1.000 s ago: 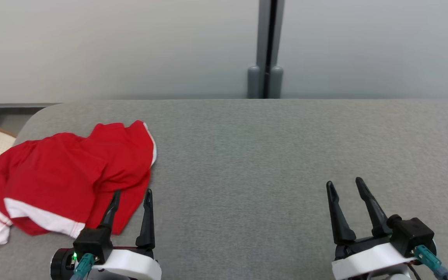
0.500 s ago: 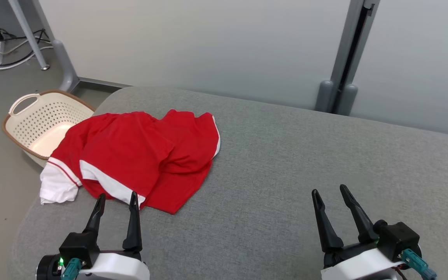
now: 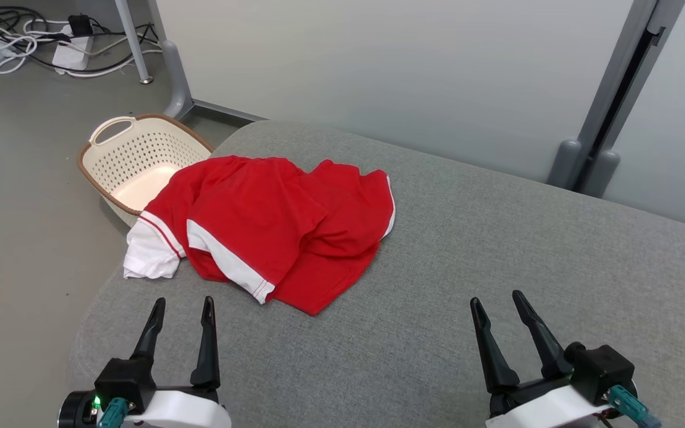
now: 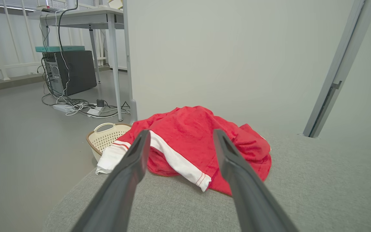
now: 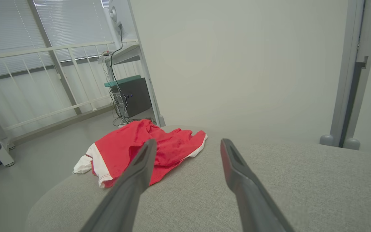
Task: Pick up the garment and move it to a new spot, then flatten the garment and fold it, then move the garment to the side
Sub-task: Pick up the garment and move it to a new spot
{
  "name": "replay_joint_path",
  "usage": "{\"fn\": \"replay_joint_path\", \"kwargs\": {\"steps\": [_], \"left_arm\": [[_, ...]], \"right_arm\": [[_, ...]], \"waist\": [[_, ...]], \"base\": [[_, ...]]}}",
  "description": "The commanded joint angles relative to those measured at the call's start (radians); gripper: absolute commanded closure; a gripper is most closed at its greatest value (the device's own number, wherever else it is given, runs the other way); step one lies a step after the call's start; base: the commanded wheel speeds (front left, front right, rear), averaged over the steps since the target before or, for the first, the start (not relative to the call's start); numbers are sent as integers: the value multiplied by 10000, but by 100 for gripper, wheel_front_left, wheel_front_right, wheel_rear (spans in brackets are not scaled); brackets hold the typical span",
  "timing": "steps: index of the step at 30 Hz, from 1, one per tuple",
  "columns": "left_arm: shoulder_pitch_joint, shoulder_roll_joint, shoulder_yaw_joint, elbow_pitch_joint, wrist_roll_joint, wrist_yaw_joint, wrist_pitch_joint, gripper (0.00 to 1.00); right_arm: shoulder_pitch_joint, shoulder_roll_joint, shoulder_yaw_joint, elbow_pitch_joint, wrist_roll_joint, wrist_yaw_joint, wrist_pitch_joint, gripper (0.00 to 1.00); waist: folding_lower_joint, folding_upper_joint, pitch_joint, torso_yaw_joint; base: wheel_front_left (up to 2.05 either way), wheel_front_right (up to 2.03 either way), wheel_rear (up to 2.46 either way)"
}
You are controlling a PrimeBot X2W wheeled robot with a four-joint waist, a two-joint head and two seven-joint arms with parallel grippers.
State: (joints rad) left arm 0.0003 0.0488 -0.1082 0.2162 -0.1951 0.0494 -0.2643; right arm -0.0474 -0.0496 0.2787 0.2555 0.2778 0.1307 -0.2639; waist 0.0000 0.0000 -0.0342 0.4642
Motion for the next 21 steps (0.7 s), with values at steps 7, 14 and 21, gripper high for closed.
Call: {"fn": "replay_joint_path", "kwargs": {"steps": [7,14,21], "left_arm": [[74,31,-4,-20,51,16,-3,0],[112,31,147,-113,33,-7,-3,0],[-67,31,296,-230,-120,-31,-3,0]], "right_arm": [[-76,-19,103,51,116,0,-11,0],[-31,-18,156,122,103,0,-11,0],[-176,-24,61,93,-33,0,-11,0]], "waist": [[0,0,-13,202],[0,0,-46,122],[0,0,286,-431]], "base": [[0,0,0],[0,0,0],[0,0,0]]}}
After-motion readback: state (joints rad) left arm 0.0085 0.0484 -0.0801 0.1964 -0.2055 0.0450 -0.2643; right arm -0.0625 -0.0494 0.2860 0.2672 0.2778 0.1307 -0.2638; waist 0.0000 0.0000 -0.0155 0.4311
